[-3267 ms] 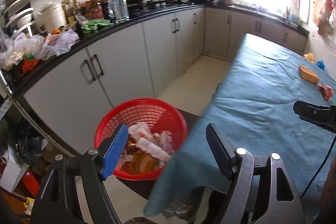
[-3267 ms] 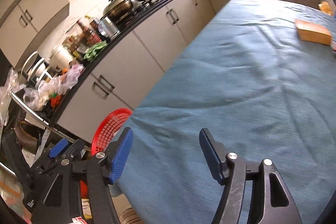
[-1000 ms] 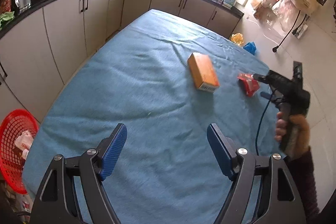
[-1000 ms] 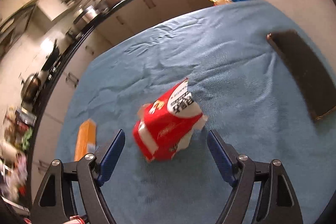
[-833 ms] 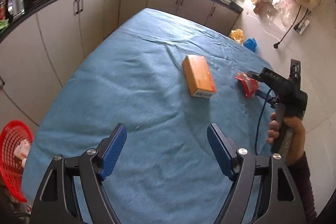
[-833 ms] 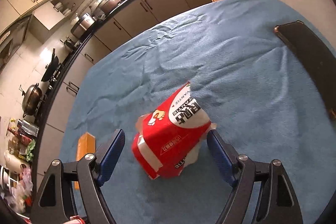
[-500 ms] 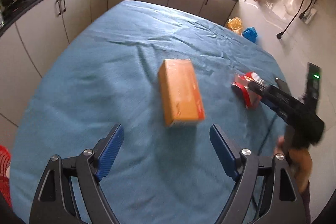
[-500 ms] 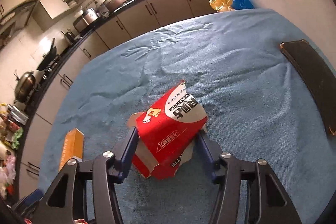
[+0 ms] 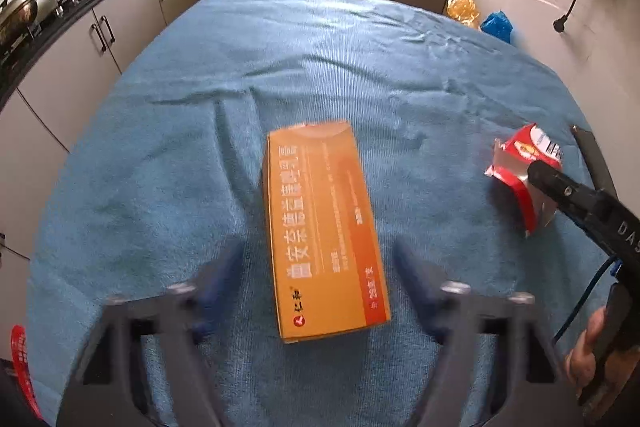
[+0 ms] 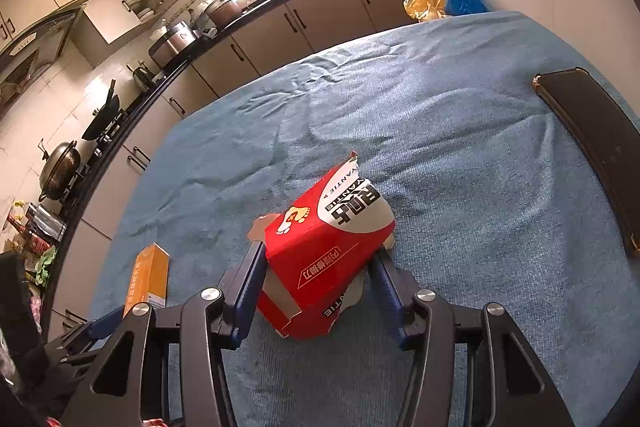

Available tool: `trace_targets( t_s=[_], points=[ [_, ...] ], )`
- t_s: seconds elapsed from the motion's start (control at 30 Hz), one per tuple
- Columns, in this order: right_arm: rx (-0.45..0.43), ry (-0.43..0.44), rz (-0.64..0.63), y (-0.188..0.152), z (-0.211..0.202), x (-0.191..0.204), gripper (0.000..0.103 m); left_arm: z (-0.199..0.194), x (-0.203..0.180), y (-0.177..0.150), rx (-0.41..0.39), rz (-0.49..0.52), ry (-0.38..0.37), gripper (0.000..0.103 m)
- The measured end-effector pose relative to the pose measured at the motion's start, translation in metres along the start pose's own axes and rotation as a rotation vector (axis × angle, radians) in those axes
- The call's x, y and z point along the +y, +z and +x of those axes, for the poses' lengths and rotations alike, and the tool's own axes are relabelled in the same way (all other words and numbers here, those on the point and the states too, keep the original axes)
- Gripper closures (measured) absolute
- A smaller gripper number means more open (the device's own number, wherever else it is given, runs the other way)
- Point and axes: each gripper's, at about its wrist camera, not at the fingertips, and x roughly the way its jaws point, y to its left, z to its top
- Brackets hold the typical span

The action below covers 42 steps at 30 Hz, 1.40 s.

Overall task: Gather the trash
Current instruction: 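Grasp the orange medicine box with the left tool while the right tool grasps the red-and-white snack box, then carry the orange box and snack box toward the red basket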

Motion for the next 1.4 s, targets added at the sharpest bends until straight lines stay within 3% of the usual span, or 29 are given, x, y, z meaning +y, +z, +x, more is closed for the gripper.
trace_targets(
  t_s=[0.2,0.53,0.97,1.4],
  points=[
    [-0.007,0.007,0.004,-0.001,-0.002,-0.001,0.047,-0.024,0.009,-0.018,-0.016,-0.019,-0.059,0.056],
    [-0.049,0.032,-0.017,-0.008,-0.016,0.006,0.047,-0.106,0.049,-0.073,-0.084,-0.092,-0.117,0.056],
    [-0.047,0.028,-0.107,-0.020,-0.025,0.034,0.047,-0.172,0.109,-0.153,-0.198,-0.173,-0.012,0.056],
    [0.015,0.131,-0.241,-0.072,-0.081,0.090,0.047,-0.188,0.141,-0.184,-0.216,-0.216,-0.033,0.056]
  ],
)
